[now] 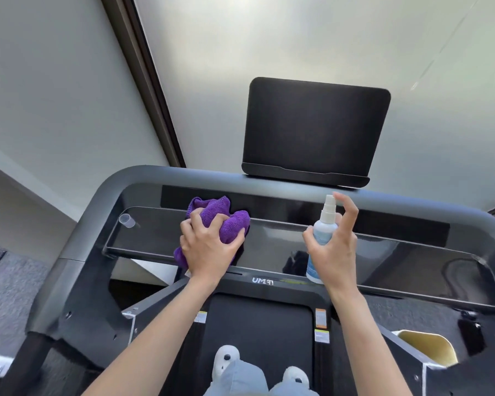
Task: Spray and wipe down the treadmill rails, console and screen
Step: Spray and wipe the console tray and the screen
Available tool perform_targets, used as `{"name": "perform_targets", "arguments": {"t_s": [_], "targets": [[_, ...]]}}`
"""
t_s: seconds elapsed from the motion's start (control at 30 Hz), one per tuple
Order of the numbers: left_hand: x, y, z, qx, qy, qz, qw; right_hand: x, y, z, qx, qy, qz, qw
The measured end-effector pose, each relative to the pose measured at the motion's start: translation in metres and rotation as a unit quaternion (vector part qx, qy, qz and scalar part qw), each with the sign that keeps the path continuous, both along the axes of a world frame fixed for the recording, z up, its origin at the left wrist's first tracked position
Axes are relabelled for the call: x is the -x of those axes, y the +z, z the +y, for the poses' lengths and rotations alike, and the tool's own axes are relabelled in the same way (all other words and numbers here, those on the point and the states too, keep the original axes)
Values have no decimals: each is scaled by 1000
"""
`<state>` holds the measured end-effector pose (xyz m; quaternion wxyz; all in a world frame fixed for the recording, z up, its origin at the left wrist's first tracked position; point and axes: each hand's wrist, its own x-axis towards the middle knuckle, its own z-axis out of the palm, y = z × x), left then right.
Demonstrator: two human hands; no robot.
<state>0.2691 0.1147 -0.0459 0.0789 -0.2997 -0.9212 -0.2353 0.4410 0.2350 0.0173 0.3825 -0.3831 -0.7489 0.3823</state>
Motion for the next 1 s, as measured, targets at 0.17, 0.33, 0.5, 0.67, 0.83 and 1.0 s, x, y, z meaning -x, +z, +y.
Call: {"name": "perform_targets", "arguments": {"t_s": [0.17,0.33,0.5,0.67,0.83,1.0], "targets": [[-47,1,53,5,7,1,1000,-56,6,27,2,-13,11,1000],[-109,-2,112,14,-7,9,1000,-111,12,53,4,-28,19,999],[-163,-4,154,23,-38,12,999,-154,15,78,11,-68,25,997],[-217,-2,189,21,-92,4,995,-184,10,89,12,-107,21,994],[-267,0,219,38,-159,8,987,-210,5,100,6,-135,17,991],[-310,-4,247,34,-213,13,976,-239,9,106,8,-182,29,983]]}}
